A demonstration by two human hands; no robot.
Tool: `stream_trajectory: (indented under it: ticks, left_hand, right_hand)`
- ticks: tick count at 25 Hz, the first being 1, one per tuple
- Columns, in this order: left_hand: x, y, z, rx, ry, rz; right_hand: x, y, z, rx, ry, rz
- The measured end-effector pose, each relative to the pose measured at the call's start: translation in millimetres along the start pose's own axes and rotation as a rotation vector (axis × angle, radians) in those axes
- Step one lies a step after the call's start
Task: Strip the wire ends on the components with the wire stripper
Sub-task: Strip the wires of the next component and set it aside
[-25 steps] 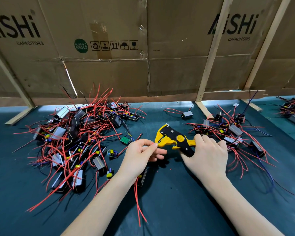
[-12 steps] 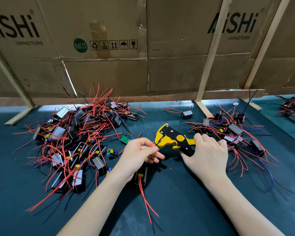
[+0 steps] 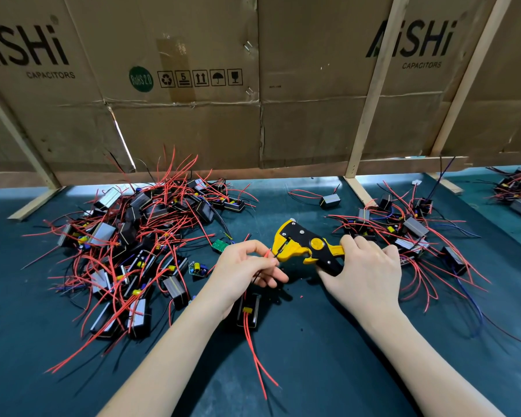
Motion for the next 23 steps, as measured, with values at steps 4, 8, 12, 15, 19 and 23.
stream_trajectory:
  ticks: [4, 8, 12, 15, 19, 23]
  left_hand:
    - [0.1, -0.5, -0.8, -0.011, -0.004, 0.004]
    - [1.3, -2.9, -2.3, -0.020, 0.015, -0.016]
    - [1.2, -4.0, -2.7, -0.025, 0.024, -0.008]
    - [-0.8, -3.4, -2.0, -0.027, 0.014, -0.004]
    - [-1.3, -3.3, -1.4, -0.024, 0.016, 0.013]
    - [-1.8, -2.8, -1.4, -0.021, 0.007, 0.030]
  right_hand:
    - [-0.6, 0.2, -0.2, -0.009, -0.004, 0.005]
    - [-2.5, 0.5, 0.7, -0.036, -0.041, 0.036]
    - [-1.5, -0.2, 1.0, -0.050, -0.055, 0.041]
    - [-1.6, 1.8, 0.5, -0.053, -0.070, 0.036]
    - [-1.2, 2.1, -0.6, -0.060, -0.071, 0.043]
    - [0.5, 2.9, 0.1, -0.066, -0.054, 0.045]
Point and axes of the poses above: each hand's wrist, its own z-axis towards the middle knuckle, its own x-axis out of the palm, y = z × x, the point moved 7 cm from there along z, towards the middle knuckle, and after that the axes turned 1 degree about -x, right-handed, at the moved point
